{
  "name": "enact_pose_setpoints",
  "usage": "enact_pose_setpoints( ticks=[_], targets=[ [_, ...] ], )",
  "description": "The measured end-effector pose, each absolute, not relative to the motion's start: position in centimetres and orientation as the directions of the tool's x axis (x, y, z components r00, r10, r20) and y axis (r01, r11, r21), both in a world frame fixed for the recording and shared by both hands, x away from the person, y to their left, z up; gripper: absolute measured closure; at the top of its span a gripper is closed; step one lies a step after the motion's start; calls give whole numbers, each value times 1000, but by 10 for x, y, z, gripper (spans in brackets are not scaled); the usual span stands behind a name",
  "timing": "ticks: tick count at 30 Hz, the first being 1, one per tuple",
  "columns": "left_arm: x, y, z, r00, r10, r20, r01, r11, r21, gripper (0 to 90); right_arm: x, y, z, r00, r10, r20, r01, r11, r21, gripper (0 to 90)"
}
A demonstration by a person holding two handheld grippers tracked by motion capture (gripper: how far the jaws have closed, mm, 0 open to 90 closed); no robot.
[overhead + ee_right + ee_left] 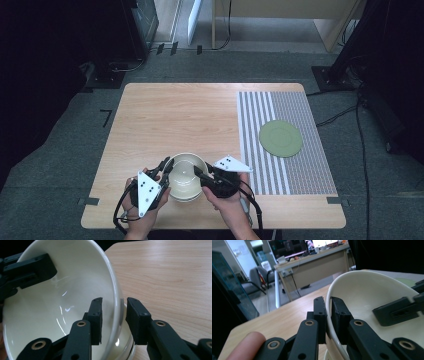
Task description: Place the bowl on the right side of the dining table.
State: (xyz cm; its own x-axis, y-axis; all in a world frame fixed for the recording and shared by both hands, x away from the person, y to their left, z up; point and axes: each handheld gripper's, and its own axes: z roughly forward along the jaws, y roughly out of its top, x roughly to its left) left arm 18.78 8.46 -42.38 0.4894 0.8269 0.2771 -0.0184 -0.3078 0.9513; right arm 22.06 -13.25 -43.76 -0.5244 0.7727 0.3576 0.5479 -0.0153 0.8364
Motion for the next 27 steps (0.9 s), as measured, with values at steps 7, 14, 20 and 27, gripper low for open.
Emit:
enact_pose_setpoints(
  ticks=[7, 14, 20, 27],
  targets=[
    [180, 79, -424, 490, 823, 289, -60, -298, 953, 828, 216, -135, -436, -468, 788, 400, 562, -84, 823, 828],
    [179, 81, -423, 523, 821, 229, -49, -240, 970, 812, 210, -137, -435, -469, 815, 341, 506, -68, 860, 845],
    [180, 95, -415, 540, 835, 103, -23, -108, 994, 502, 207, -142, -430, -455, 842, 291, 451, -64, 890, 844],
    [187, 109, -413, 572, 820, -17, 44, -10, 999, 169, 206, -153, -426, -433, 865, 256, 415, -61, 908, 843]
  ],
)
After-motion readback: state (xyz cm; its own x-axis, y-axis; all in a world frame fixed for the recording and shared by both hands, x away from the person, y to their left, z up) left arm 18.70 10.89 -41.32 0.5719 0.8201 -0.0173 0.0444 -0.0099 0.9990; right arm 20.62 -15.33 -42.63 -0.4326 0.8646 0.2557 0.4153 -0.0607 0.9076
